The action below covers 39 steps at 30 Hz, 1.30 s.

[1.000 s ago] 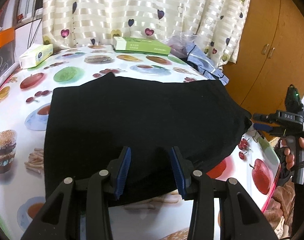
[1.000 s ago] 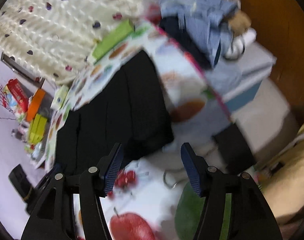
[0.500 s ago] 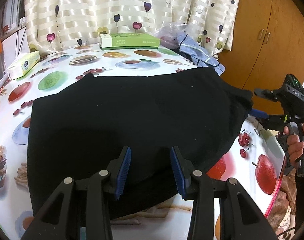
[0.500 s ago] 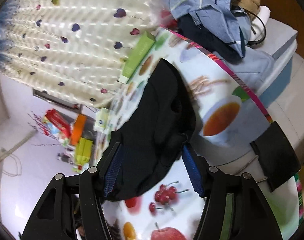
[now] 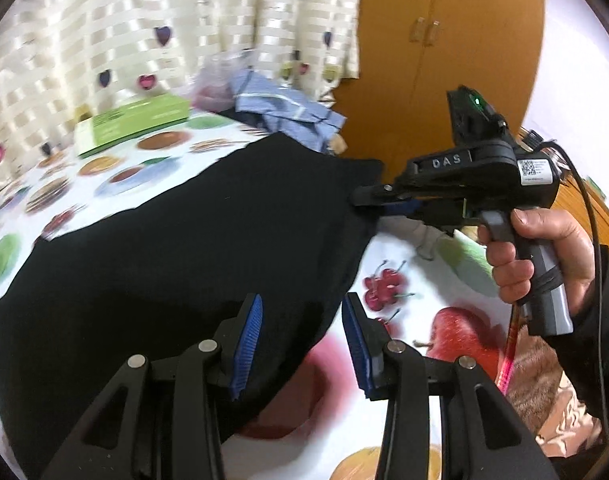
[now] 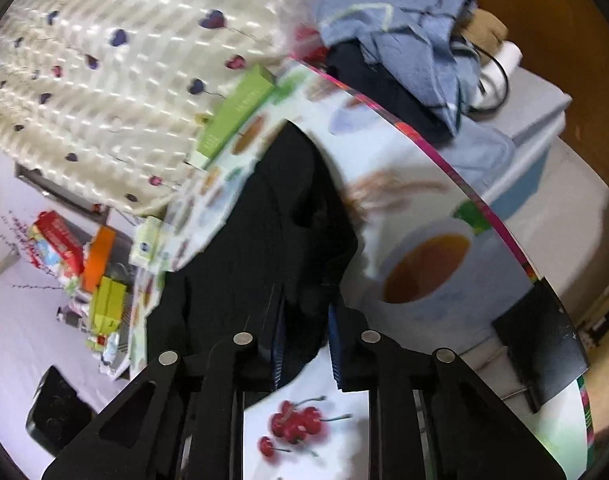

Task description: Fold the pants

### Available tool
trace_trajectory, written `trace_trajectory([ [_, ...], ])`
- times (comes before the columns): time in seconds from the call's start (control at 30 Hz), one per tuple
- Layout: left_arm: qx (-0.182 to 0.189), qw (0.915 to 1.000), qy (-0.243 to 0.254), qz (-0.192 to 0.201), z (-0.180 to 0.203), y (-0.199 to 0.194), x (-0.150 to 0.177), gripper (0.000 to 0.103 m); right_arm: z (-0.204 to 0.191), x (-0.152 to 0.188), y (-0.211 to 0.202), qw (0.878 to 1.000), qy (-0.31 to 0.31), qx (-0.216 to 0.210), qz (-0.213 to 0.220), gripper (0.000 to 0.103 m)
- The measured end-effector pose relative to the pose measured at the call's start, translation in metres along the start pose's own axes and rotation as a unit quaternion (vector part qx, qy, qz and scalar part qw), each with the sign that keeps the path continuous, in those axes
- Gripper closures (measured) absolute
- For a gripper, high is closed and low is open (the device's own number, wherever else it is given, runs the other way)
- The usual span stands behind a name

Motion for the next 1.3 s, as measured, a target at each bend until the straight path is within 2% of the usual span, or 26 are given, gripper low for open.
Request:
trace_trajectory([
  [0.1, 0.005, 0.9999, -0.01, 0.001, -0.002, 0.005, -0.005, 0.059, -0.011, -0.003, -0.008, 0.999, -0.012, -0.025, 0.019, 0.084],
  [0.23, -0.006, 0.9988, -0.048, 0.008, -0.017, 0.003, -0.004, 0.059, -0.012, -0.006, 0.002, 1.0, -0.01, -0.01, 0.011, 0.083],
  [0.3, -0.013, 0.9977, -0.065, 0.015, -0.025, -0.003, -0.003, 0.059, 0.0, -0.005, 0.012, 1.0, 0.014, 0.02, -0.008, 0.071],
  [0.33, -0.017, 0.9972, -0.071, 0.019, -0.027, -0.005, -0.002, 0.059, 0.006, -0.004, 0.016, 0.999, 0.026, 0.033, -0.014, 0.068],
  [0.43, -0.028, 0.9957, -0.084, 0.026, -0.034, -0.014, 0.003, 0.059, 0.01, -0.004, 0.016, 0.999, 0.05, 0.001, -0.003, 0.054],
  [0.5, -0.031, 0.9951, -0.09, 0.028, -0.038, -0.018, 0.006, 0.059, 0.006, -0.004, 0.018, 0.999, 0.051, 0.0, 0.002, 0.053],
  [0.57, -0.033, 0.9947, -0.093, 0.028, -0.041, -0.018, 0.008, 0.059, 0.004, -0.006, 0.021, 0.999, 0.044, 0.004, 0.007, 0.053],
  [0.6, -0.034, 0.9945, -0.095, 0.027, -0.043, -0.019, 0.01, 0.059, 0.003, -0.007, 0.022, 0.999, 0.045, 0.005, 0.008, 0.063],
  [0.63, -0.038, 0.9942, -0.098, 0.026, -0.045, -0.02, 0.012, 0.059, 0.003, -0.007, 0.024, 0.999, 0.042, 0.018, 0.007, 0.081],
  [0.77, -0.048, 0.992, -0.112, 0.032, -0.054, -0.03, 0.021, 0.059, 0.0, -0.006, 0.024, 0.999, 0.026, 0.021, 0.018, 0.084],
  [0.87, -0.062, 0.9895, -0.124, 0.041, -0.065, -0.042, 0.028, 0.059, -0.014, -0.006, 0.017, 0.999, 0.007, 0.004, 0.034, 0.085],
  [1.07, -0.099, 0.9807, -0.161, 0.052, -0.093, -0.061, 0.045, 0.059, -0.074, -0.006, 0.006, 0.995, -0.078, -0.043, 0.044, 0.085],
  [1.3, -0.134, 0.9657, -0.217, 0.048, -0.129, -0.074, 0.07, 0.059, -0.156, 0.015, 0.021, 0.978, -0.191, -0.087, 0.02, 0.085],
])
Point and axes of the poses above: each gripper's, at about its wrist camera, not at the fingertips, and y roughly the way its jaws point, z to its right, x to its underside, the point moved 3 cm from there along y, roughly the way its jaws point, and after that the axes turned 1 degree about z, right-handed, at the moved point
